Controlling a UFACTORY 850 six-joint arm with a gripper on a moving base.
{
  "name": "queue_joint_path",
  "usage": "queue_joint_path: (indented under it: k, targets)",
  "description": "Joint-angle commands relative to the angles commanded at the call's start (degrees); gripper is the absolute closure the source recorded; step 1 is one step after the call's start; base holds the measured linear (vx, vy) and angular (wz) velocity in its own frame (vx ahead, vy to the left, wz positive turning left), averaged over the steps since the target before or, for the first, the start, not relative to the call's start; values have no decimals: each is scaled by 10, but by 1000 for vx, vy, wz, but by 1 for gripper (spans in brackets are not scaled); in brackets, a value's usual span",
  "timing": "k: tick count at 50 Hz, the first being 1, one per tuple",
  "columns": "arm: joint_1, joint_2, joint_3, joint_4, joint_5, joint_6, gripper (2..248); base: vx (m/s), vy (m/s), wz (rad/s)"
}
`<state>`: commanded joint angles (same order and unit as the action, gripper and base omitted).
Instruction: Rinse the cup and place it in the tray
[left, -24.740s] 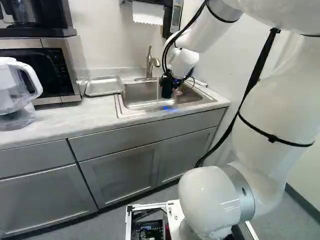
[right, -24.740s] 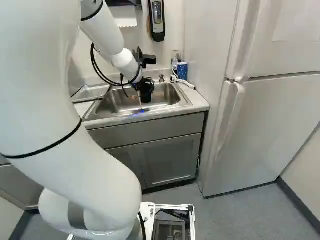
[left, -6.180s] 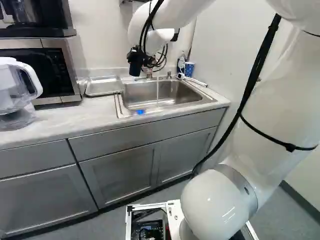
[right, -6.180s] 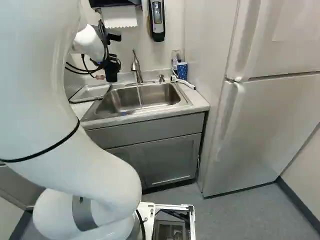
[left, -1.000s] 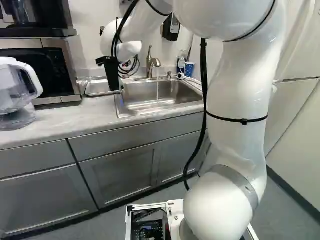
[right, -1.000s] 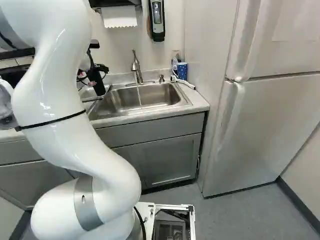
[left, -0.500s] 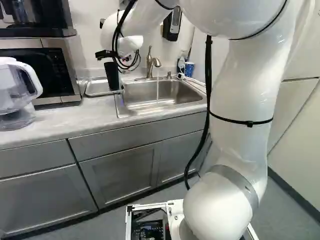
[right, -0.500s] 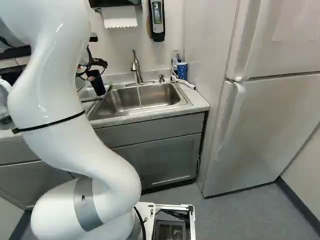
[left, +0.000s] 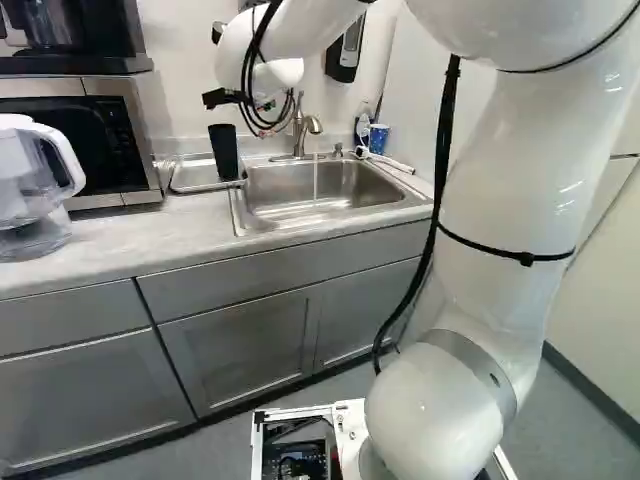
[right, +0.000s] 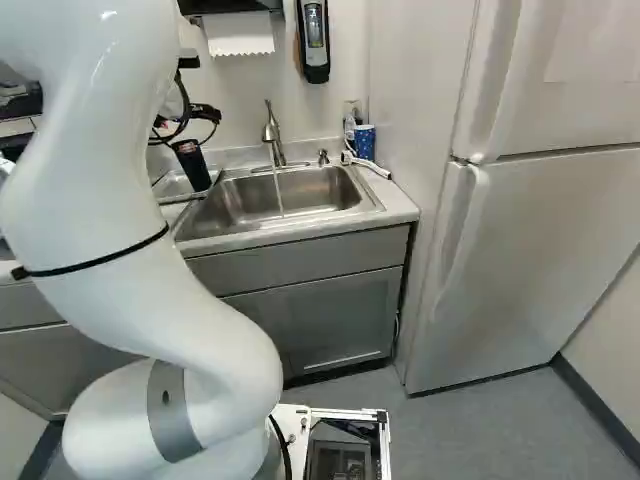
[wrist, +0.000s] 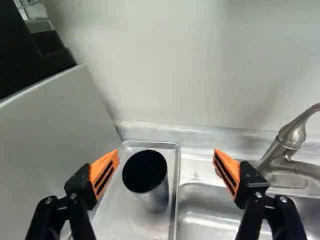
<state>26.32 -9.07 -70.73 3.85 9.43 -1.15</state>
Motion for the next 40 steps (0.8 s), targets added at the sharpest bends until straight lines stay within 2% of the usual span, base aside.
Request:
queue_joint_path:
  k: [21, 40]
  targets:
    - [-27, 48, 26, -48, 0, 0, 3, 0, 0, 0]
    - [-54, 78, 51, -48, 0, 0, 3, 0, 0, 0]
